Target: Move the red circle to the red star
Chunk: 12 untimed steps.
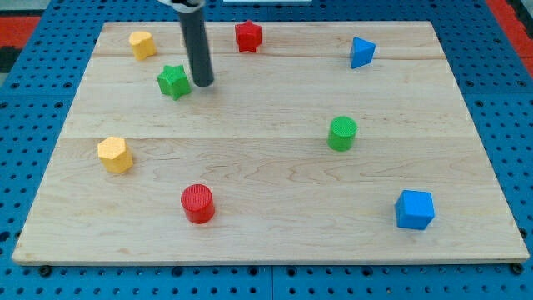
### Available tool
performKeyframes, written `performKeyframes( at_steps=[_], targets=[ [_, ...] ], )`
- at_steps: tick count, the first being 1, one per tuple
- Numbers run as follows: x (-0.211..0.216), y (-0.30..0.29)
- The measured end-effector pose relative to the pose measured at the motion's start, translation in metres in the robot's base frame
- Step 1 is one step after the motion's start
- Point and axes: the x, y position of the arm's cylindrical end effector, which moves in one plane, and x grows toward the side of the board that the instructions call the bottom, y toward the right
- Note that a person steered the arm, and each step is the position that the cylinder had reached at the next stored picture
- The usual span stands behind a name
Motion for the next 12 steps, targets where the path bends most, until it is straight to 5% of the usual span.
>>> performKeyframes(
  at_steps=[2, 4, 5, 7, 12],
  targets=[
    [0.106, 0.069],
    [0.251, 0.073],
    [0.269, 0.047],
    [0.210, -0.045],
    [0.120, -0.028]
  ],
)
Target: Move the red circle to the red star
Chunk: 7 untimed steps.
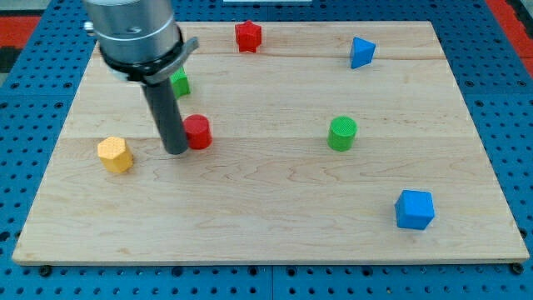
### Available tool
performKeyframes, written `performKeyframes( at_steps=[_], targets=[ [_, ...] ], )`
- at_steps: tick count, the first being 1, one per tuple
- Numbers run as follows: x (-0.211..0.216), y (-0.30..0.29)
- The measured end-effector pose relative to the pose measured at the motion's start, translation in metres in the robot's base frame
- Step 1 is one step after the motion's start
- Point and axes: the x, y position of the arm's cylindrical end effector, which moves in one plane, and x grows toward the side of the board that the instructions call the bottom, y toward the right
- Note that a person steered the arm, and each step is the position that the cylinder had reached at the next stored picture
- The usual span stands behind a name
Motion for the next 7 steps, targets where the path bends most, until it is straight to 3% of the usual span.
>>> performKeyframes(
  at_steps=[4, 7],
  targets=[
    [-0.061, 0.077],
    [-0.127, 0.082]
  ],
)
